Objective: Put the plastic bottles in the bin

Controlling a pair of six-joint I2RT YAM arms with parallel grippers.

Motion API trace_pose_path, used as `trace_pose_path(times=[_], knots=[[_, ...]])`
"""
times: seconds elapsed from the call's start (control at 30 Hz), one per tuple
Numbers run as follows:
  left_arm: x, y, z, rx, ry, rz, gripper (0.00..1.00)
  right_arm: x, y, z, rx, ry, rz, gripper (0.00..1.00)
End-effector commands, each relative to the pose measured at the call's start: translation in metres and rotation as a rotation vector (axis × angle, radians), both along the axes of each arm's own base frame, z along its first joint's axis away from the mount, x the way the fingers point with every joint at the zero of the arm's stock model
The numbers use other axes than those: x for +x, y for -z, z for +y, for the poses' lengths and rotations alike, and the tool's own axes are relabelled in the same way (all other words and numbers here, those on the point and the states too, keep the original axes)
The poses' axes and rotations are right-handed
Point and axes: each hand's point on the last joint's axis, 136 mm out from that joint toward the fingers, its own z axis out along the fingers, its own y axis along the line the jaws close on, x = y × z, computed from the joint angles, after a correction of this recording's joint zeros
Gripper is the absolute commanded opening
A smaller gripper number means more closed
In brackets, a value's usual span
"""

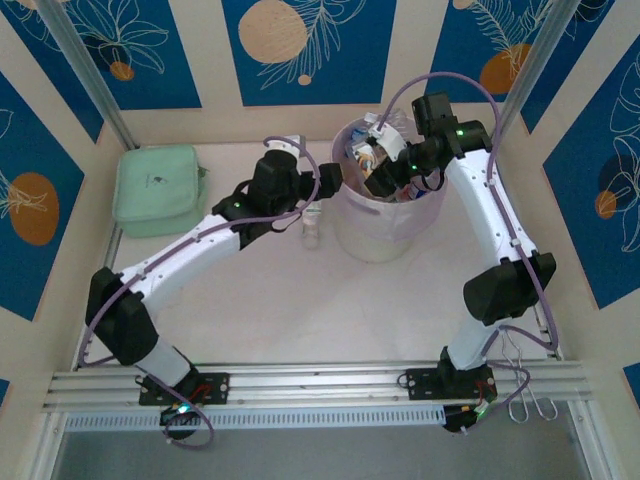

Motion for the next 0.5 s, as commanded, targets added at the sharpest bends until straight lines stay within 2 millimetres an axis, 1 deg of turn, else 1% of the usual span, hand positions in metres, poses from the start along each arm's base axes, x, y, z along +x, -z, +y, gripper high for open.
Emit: trace_pose_path(times=[0.0,0.03,0.07,0.1,0.23,0.33,0.37,0.43,0.47], knots=[[-0.006,-0.012,0.017,0.019,-0.029,-0.033,1.00,-0.017,-0.015,0.004,0.053,0.021,0.067,0.78],[-0.006,-0.012,0.020,0.020,-0.033,-0.035,1.00,-0.017,-0.026,0.005,0.068,0.029,0.044,0.84],[-0.008,-0.014,0.021,0.022,-0.034,-0.038,1.00,-0.017,-0.038,0.005,0.081,0.034,0.020,0.93],[-0.009,-0.015,0.024,0.023,-0.038,-0.041,1.00,-0.017,-0.049,0.005,0.095,0.040,-0.003,0.96],[-0.013,-0.011,0.033,0.038,-0.054,-0.037,1.00,-0.014,-0.088,0.005,0.144,0.067,-0.103,0.97],[-0.017,0.000,0.043,0.056,-0.076,-0.016,1.00,-0.009,-0.115,0.005,0.185,0.097,-0.183,0.95],[-0.018,0.006,0.047,0.060,-0.085,-0.006,1.00,-0.005,-0.123,0.006,0.202,0.121,-0.208,0.93],[-0.022,0.018,0.053,0.060,-0.098,0.016,1.00,0.004,-0.134,0.009,0.236,0.151,-0.242,0.82],[-0.023,0.023,0.056,0.055,-0.106,0.027,1.00,0.008,-0.135,0.014,0.245,0.154,-0.242,0.75]])
